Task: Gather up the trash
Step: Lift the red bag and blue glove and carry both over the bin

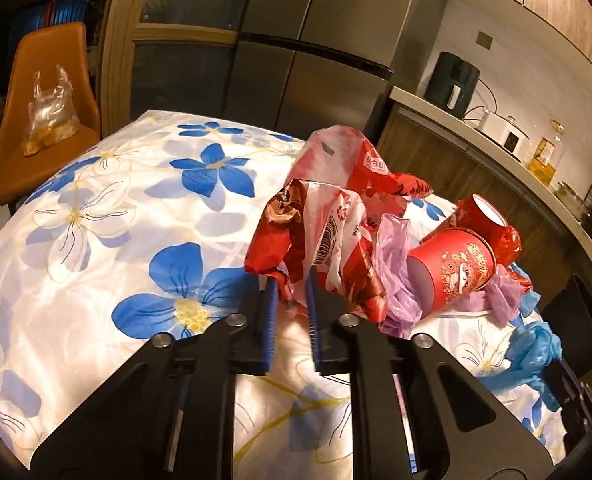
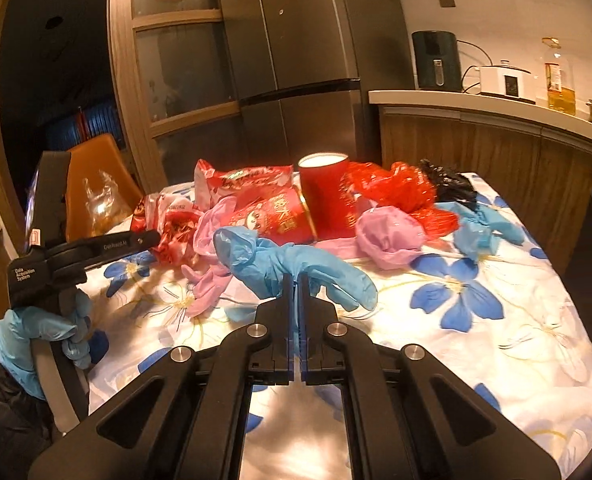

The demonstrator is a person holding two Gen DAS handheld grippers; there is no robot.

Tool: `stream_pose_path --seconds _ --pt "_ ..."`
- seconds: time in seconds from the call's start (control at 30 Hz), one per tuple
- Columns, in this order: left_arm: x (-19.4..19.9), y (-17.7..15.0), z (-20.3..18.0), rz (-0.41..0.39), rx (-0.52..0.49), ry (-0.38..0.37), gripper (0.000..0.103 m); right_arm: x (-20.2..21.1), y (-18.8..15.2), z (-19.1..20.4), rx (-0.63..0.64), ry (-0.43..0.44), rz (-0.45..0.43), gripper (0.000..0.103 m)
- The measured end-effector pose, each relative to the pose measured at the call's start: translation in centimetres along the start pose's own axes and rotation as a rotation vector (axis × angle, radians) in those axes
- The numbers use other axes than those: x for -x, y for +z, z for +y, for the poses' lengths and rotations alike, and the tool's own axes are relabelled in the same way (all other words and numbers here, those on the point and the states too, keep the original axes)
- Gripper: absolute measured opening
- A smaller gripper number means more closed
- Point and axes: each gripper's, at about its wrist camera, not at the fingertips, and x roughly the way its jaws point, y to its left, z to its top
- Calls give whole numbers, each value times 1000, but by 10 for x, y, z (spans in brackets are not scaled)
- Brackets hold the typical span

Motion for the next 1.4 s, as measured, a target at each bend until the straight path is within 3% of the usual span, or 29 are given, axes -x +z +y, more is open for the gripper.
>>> stream_pose_path --seconds 0.43,0.83,1.4 --pt "63 -20 -41 -99 -71 -42 7 41 6 -27 -42 -44 -66 2" --pt "122 -14 -68 -198 -82 -88 7 87 11 -53 -81 -75 -146 2" --pt "124 -21 -177 -213 -246 -249 7 138 18 -107 -134 -213 -253 2"
